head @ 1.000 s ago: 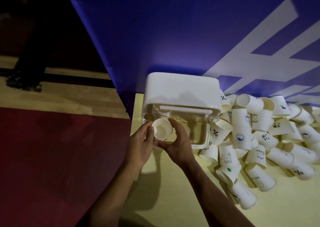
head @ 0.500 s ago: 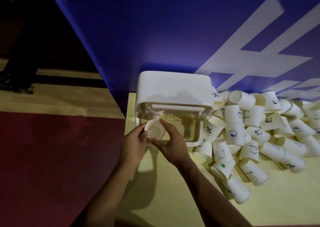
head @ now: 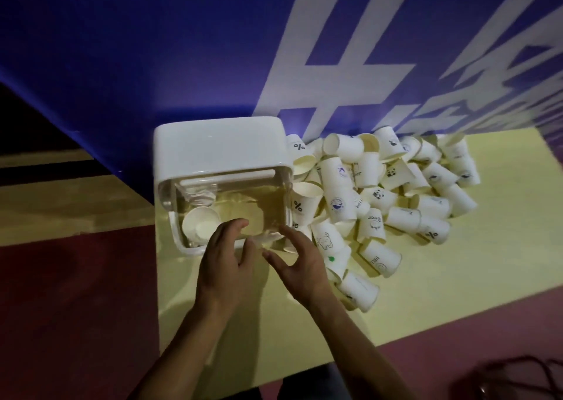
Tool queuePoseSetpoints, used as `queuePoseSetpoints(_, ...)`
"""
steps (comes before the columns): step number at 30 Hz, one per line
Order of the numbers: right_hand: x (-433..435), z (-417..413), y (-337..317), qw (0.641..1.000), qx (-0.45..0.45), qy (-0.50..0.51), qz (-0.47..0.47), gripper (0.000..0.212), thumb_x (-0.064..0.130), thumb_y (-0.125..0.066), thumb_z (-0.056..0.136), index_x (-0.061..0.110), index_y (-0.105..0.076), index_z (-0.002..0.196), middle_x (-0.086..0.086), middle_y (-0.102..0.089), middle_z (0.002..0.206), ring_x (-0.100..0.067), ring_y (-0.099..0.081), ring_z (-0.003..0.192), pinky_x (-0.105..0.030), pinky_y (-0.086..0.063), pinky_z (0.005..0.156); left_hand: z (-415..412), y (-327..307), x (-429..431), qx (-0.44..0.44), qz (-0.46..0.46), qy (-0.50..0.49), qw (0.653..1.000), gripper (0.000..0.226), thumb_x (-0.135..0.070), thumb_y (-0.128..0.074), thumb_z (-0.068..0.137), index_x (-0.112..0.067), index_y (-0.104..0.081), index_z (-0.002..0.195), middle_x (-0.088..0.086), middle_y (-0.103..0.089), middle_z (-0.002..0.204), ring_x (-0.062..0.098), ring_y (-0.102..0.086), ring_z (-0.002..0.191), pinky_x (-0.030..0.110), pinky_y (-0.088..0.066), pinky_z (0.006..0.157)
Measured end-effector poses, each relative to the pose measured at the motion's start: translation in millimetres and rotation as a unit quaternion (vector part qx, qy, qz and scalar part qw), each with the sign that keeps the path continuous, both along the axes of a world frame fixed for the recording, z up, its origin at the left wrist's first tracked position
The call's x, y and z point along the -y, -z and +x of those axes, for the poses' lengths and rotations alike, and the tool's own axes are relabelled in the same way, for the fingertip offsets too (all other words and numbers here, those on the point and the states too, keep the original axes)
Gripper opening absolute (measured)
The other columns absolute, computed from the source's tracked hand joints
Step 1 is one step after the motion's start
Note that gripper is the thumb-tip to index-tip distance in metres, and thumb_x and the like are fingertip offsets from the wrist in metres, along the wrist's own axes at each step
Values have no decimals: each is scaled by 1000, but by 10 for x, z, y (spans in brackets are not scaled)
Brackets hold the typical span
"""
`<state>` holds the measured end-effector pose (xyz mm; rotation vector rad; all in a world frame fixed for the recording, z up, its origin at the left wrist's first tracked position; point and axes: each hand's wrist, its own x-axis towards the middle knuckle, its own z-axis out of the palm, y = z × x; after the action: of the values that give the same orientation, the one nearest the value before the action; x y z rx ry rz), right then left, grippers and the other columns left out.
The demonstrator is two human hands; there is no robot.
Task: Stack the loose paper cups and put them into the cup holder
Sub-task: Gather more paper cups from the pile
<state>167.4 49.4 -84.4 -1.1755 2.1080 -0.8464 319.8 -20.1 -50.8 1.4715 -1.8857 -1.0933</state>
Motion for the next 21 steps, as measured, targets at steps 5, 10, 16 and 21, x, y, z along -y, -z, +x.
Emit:
queuePoseSetpoints(5,-581,-463,-8,997,19,74,-17,50,42,-80,87,26,-64,131,15,-67,125,3,-61,113,-18,-50,94,-560,91,-386,31,22,85,996,33,-28,-67,95,-29,-61,127,-13,-64,125,11,-61,113,25,-47,87)
queuePoseSetpoints(10,-1173,-946,62,991,-1,137,1,42,38,-78,89,31,-64,128,15,-67,120,1,-60,111,-27,-52,94,-1050,370,-797,111,110,122,980,50,-46,-68,91,-26,-56,135,-4,-59,135,19,-57,125,33,-49,92)
queuePoseSetpoints(16,-1834,-1425,237,988,-1,143,52,60,44,-80,84,27,-57,137,16,-57,129,-7,-55,121,-35,-52,99,-1513,682,-1124,177,165,78,967,82,-58,-71,85,-19,-41,149,7,-50,147,27,-51,130,38,-46,95)
queuePoseSetpoints(21,-2088,-1629,391,990,33,99,97,76,51,-80,81,25,-50,145,10,-52,143,-11,-49,131,-39,-47,108,-1716,876,-1248,183,192,6,964,90,-60,-79,75,-16,-46,146,9,-56,138,30,-56,123,44,-51,97)
